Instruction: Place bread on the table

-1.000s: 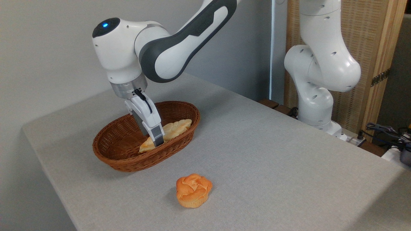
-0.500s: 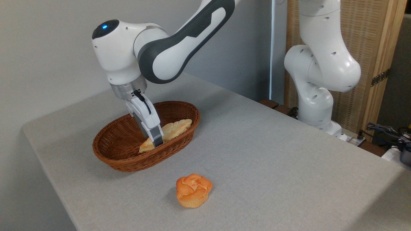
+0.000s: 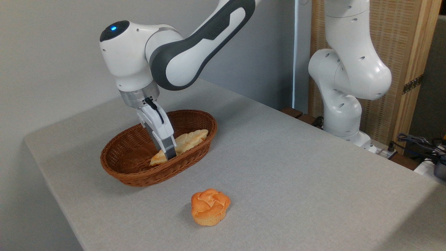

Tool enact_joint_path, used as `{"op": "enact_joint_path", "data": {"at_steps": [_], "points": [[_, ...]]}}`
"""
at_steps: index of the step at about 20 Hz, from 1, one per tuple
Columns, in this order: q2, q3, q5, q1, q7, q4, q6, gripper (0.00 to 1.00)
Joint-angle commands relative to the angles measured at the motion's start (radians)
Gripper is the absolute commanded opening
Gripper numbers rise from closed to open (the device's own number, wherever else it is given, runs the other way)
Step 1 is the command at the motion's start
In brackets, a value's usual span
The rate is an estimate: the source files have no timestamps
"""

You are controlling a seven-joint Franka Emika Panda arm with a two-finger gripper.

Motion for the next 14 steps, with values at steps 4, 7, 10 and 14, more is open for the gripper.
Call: {"op": "enact_joint_path", "data": {"at_steps": [4, 7, 10, 14], "points": [[-0.02, 0.004, 0.003, -0.006, -0.009, -0.002, 0.005, 0.18], [-0.026, 0.001, -0.003, -0.006, -0.012, 0.004, 0.005, 0.18], [-0.049, -0.003, -0.009, -0.008, -0.013, 0.007, 0.005, 0.19], [-0.083, -0.005, -0.02, -0.009, -0.027, 0.019, 0.005, 0.19]]}}
